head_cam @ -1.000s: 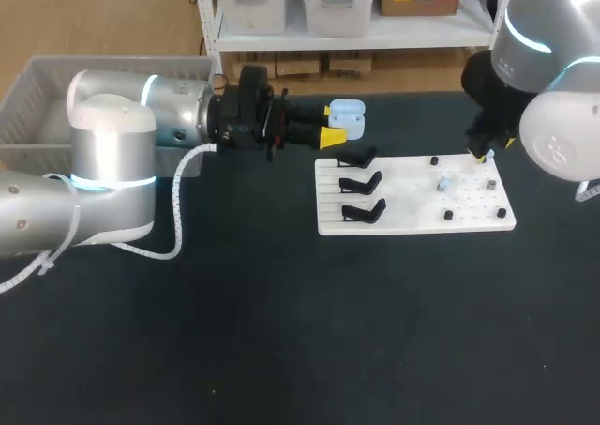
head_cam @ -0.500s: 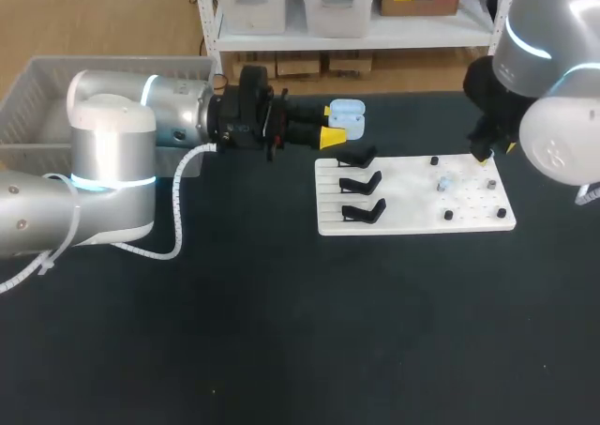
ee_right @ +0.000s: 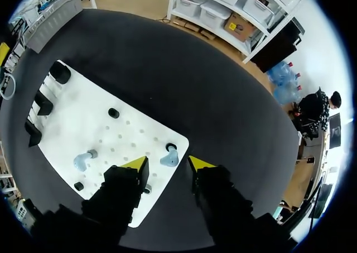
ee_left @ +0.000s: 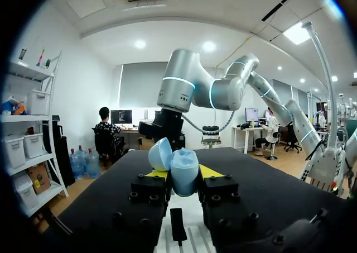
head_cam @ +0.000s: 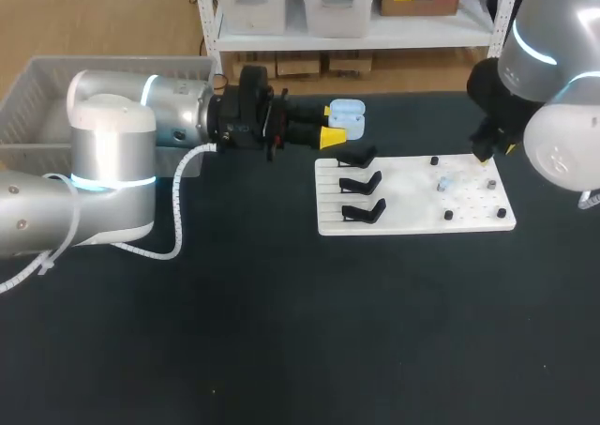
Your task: Pick up each earbud case from the left stands, insert the matching earbuds, close the lid, and place the case in the box.
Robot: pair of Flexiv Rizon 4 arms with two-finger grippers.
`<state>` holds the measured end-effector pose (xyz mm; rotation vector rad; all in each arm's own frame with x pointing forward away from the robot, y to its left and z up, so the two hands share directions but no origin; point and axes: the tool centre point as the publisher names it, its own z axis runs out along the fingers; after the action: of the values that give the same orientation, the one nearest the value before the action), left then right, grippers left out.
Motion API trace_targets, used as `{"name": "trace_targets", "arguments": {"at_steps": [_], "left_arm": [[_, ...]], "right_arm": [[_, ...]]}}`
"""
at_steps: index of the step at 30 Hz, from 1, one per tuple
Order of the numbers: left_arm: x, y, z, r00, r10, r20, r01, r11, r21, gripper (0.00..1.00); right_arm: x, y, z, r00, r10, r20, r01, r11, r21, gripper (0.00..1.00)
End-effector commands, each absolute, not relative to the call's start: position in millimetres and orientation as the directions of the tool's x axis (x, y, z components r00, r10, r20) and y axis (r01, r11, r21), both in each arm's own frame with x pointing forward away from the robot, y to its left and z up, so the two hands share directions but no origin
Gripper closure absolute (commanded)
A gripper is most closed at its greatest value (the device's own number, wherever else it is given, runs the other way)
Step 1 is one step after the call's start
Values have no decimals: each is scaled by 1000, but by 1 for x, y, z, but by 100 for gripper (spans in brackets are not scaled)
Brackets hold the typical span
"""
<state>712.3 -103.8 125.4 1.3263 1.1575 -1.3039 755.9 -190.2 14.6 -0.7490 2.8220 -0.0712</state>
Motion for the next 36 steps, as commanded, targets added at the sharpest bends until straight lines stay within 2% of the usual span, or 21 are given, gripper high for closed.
{"name": "trace_targets", "arguments": {"at_steps": [1, 19, 21, 27, 29, 30, 36], "left_arm": [[712, -104, 124, 1, 19, -1000, 991, -137, -2, 100], [712, -104, 124, 1, 19, -1000, 991, -137, -2, 100], [712, -104, 124, 1, 19, -1000, 991, -137, -2, 100], [712, -104, 124, 1, 19, -1000, 991, -137, -2, 100], [712, -104, 124, 1, 19, -1000, 991, -137, -2, 100], [712, -104, 124, 1, 19, -1000, 991, -137, -2, 100], [712, -104, 124, 1, 19, -1000, 991, -137, -2, 100]], "right_arm": [[759, -190, 11, -846, -494, -200, -483, 869, -104, 58], [760, -190, 9, -842, -497, -209, -485, 868, -110, 73], [761, -190, 9, -842, -498, -209, -486, 867, -111, 80], [762, -189, 8, -841, -501, -203, -488, 865, -113, 85], [762, -188, 9, -840, -503, -203, -489, 864, -116, 92], [762, -187, 10, -839, -504, -204, -490, 864, -118, 100], [757, -186, 23, -830, -516, -212, -498, 856, -139, 100]]}}
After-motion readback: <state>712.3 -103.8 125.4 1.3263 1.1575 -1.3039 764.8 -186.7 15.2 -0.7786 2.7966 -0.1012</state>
